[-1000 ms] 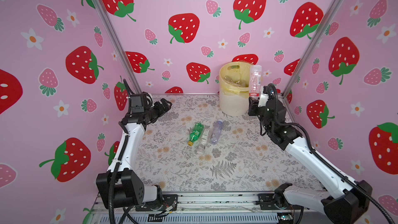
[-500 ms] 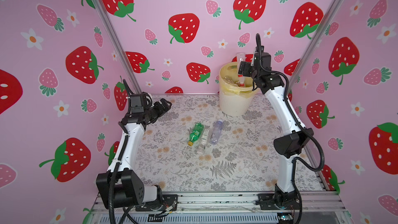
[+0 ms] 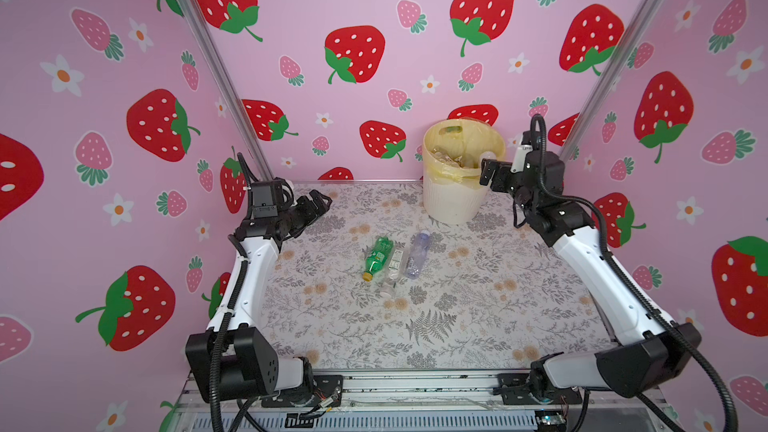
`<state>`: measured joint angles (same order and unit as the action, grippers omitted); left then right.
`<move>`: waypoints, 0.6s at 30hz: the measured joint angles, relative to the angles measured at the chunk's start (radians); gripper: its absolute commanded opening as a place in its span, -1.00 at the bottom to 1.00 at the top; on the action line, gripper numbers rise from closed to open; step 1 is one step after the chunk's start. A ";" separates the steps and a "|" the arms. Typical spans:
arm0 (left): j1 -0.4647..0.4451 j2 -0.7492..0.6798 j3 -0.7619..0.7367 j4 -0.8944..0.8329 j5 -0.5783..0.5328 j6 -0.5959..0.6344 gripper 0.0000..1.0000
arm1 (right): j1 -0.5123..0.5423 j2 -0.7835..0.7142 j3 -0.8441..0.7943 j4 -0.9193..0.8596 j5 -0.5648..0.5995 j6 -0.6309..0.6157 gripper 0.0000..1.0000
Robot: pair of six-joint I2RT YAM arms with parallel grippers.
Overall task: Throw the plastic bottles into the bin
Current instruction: 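Draw the right gripper back from the bin while the left gripper moves toward the pile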
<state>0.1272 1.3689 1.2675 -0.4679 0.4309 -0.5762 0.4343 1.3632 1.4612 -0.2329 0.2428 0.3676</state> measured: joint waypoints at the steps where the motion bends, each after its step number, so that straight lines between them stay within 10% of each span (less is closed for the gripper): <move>1: 0.000 0.000 0.000 0.000 0.000 0.000 0.99 | 0.000 -0.016 -0.022 0.008 0.001 0.003 0.99; 18: 0.000 0.003 0.000 0.002 0.015 -0.003 0.98 | 0.000 -0.156 -0.355 0.039 -0.062 0.064 0.99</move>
<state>0.1272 1.3716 1.2671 -0.4664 0.4461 -0.5793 0.4343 1.2068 1.1065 -0.1940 0.1806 0.4313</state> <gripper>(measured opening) 0.991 0.994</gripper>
